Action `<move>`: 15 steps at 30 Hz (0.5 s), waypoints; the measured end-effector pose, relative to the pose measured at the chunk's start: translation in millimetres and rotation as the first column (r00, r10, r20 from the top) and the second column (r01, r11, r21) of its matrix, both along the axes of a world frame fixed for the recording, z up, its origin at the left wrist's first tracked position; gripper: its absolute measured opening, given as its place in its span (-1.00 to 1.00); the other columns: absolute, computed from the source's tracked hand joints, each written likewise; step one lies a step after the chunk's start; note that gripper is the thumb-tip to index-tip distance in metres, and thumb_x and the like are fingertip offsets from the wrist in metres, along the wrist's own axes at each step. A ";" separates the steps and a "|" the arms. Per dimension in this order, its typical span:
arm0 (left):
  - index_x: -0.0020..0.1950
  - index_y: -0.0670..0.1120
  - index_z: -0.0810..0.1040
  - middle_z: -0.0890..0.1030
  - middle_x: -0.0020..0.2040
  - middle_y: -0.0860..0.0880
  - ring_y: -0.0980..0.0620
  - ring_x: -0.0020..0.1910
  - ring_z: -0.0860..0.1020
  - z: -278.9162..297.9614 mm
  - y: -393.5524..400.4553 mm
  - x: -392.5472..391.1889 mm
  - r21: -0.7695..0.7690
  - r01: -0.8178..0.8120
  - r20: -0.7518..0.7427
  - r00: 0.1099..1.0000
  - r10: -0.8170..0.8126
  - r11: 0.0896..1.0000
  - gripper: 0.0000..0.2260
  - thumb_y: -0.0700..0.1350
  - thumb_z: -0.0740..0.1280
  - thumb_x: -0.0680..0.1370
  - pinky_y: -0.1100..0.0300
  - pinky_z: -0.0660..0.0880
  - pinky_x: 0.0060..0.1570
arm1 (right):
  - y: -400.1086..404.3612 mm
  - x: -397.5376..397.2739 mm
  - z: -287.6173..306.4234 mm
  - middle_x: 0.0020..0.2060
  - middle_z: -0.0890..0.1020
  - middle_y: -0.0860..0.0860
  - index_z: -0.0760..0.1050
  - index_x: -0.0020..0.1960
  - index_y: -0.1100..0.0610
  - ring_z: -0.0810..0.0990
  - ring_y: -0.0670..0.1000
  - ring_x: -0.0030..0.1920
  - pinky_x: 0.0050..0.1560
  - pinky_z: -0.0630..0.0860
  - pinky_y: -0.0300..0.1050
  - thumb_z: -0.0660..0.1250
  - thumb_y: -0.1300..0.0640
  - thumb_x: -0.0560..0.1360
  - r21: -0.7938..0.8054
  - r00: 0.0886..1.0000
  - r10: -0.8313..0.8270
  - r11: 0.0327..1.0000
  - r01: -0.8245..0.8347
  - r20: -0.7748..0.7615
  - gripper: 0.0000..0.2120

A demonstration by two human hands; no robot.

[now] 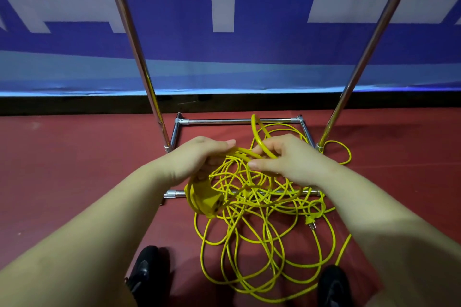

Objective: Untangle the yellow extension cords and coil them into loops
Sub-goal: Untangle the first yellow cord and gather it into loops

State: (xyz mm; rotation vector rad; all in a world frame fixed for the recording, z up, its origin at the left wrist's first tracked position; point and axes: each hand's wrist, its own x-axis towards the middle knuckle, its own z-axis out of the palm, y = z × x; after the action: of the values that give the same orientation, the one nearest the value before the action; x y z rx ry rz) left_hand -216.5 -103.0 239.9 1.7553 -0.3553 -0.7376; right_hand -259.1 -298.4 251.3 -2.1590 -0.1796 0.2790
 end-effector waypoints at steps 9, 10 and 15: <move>-0.29 -0.01 0.34 0.27 -0.37 -0.01 -0.02 -0.41 0.36 -8.0 -7.4 1.8 0.040 -0.244 0.255 0.940 0.226 0.969 -0.64 0.25 0.24 0.49 0.06 0.38 -0.31 | 9.5 -9.8 9.2 -0.65 0.48 -0.12 0.55 -0.09 0.18 0.24 -0.17 -0.64 -0.59 0.18 -0.40 0.26 0.15 0.54 0.317 0.979 -0.045 0.942 0.108 -0.200 -0.87; -0.23 0.01 0.36 0.32 -0.35 -0.03 -0.05 -0.37 0.41 -9.9 -10.1 1.1 0.016 -0.274 0.261 0.929 0.260 0.962 -0.64 0.29 0.26 0.45 0.00 0.41 -0.27 | 11.0 -10.0 8.1 -0.65 0.47 -0.10 0.55 -0.09 0.19 0.24 -0.17 -0.65 -0.60 0.17 -0.40 0.26 0.16 0.54 0.343 0.974 -0.071 0.928 0.144 -0.215 -0.86; -0.21 -0.10 0.39 0.45 -0.31 0.00 -0.01 -0.30 0.41 -12.3 -17.4 1.4 0.156 -0.644 0.516 0.700 0.494 0.749 -0.54 0.29 0.37 0.37 0.11 0.34 -0.25 | 17.5 -7.3 -5.5 -0.58 0.54 -0.09 0.57 -0.12 0.21 0.26 -0.17 -0.64 -0.59 0.19 -0.40 0.31 0.17 0.51 0.392 0.956 -0.213 0.877 0.278 -0.200 -0.88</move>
State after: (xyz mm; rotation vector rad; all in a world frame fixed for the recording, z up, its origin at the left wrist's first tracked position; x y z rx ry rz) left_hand -215.1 -120.4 227.6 2.1936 0.0491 0.0937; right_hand -266.4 -280.9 245.9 -1.7027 0.1173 0.2311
